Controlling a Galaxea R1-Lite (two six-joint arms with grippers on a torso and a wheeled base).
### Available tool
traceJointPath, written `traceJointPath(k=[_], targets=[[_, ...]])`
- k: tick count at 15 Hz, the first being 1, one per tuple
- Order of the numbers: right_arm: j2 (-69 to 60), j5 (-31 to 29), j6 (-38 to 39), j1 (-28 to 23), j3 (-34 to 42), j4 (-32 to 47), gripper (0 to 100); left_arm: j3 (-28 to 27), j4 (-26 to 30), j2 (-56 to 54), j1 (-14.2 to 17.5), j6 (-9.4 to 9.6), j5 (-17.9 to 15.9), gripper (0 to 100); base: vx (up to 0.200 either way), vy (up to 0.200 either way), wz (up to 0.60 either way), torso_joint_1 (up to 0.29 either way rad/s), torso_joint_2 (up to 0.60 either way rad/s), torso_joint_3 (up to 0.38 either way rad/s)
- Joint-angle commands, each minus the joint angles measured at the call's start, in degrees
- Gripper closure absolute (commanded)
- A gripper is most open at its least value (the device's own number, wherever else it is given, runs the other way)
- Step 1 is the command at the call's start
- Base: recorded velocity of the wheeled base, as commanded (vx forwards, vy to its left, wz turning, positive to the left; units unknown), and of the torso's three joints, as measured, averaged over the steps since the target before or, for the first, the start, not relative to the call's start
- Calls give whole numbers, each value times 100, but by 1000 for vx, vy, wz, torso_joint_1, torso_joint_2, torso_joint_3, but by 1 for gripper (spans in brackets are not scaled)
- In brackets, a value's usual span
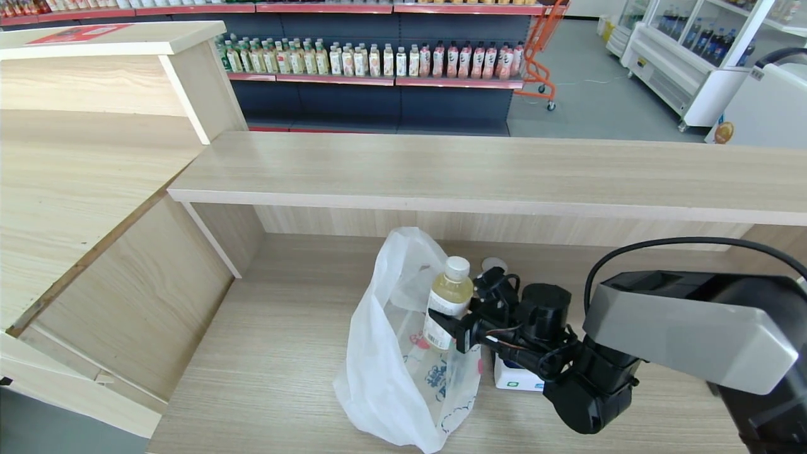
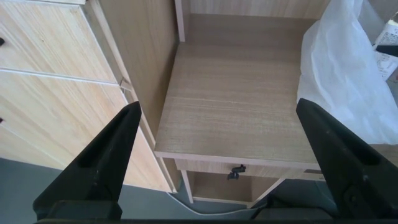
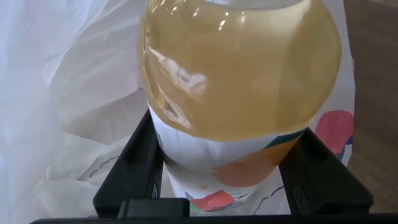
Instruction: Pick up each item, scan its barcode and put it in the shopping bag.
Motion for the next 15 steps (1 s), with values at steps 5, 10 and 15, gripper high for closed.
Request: traceJointPath(k=[5,10,15], targets=[[220,5,-305,-9,-185,17,0,0,0,-2,1,-1,2,0,0,0,0,0,0,0],[-185,181,574,53,52,61,0,0,0,-2,1,-1,2,0,0,0,0,0,0,0],[-958,401,1207,-9,237,614,0,0,0,-2,1,-1,2,0,0,0,0,0,0,0]])
